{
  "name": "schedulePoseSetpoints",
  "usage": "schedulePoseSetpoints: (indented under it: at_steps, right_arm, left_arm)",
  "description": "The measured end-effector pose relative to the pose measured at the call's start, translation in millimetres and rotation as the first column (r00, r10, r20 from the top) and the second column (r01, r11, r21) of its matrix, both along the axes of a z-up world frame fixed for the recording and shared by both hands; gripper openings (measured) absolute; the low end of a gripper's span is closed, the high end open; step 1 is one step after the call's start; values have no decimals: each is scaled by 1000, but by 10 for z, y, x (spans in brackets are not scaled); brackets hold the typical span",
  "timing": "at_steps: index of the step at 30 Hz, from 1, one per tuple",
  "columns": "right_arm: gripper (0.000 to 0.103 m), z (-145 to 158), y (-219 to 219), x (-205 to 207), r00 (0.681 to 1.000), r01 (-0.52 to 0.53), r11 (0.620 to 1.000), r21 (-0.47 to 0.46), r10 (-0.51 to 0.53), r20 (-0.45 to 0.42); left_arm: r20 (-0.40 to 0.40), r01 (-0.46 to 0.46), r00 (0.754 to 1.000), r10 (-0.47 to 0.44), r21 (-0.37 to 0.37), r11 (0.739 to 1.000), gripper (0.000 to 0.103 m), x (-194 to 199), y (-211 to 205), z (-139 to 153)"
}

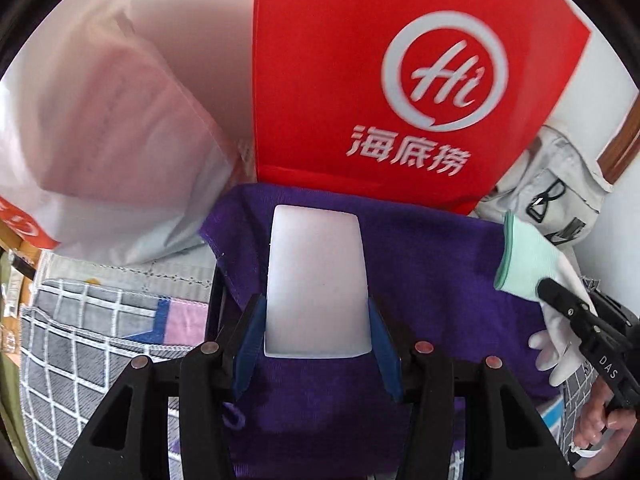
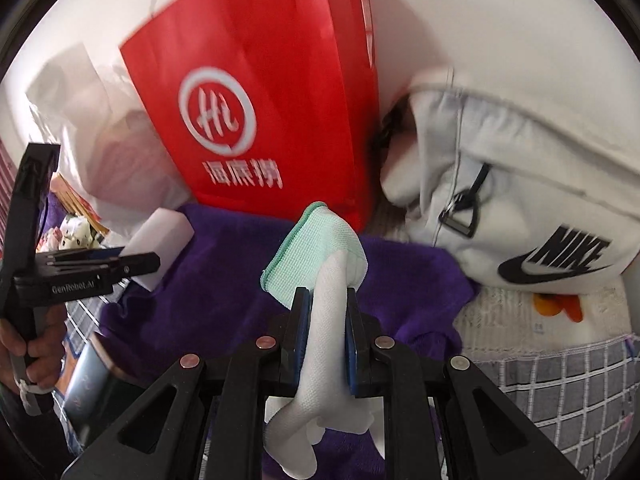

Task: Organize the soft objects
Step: 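Set the sponge on the purple towel with the left gripper while the right gripper releases the glove there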

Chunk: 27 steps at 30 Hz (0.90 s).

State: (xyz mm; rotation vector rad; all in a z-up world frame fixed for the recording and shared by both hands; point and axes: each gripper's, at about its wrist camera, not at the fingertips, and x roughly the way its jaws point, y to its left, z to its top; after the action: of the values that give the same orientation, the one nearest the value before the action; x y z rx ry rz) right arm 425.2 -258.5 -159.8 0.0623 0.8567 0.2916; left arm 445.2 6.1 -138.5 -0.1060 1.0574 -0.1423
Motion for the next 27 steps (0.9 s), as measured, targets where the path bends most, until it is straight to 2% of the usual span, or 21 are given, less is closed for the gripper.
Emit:
schedulePoseSetpoints:
  at_steps: [2, 7, 13, 17, 20, 22, 23, 24, 27]
  right_arm:
    - [16, -48, 7, 36, 1000, -10, 1000, -16, 10, -7]
    - [16, -143, 9, 111, 1000, -16, 1000, -19, 15, -15]
    - [16, -316, 3, 183, 998, -11, 1000, -14, 10, -64]
    - [17, -327, 16, 190, 998, -16, 1000, -9, 16, -62]
    - [29, -318, 26, 189, 998, -27, 1000, -6, 27, -54]
    - [57, -305, 43, 174, 998, -32, 999, -12, 31, -47]
    - [62, -293, 51, 159, 999, -35, 999, -16, 34, -40]
    - [67, -284, 60, 166, 999, -37, 999, -18, 37, -32]
    - [69, -231, 71, 133, 999, -42, 999, -12, 42, -12]
  left_arm:
    - [-25, -14, 1000, 14, 7, 1000, 49, 43, 11, -63]
    - [-3, -5, 1000, 5, -15, 1000, 49, 95, -7, -59]
    - [-40, 1, 999, -2, -21, 1000, 49, 150, -57, -195]
    - [-48, -4, 999, 3, -24, 1000, 50, 176, -67, -224]
    - [-45, 1, 999, -2, -37, 999, 52, 249, -37, -224]
    - [-63, 3, 998, -6, -40, 999, 65, 266, -50, -230]
    - [-66, 3, 998, -6, -35, 999, 73, 266, -56, -227]
    - [-63, 2, 998, -4, -28, 1000, 73, 297, -47, -203]
    - [-55, 4, 998, -5, -15, 1000, 73, 329, -17, -116]
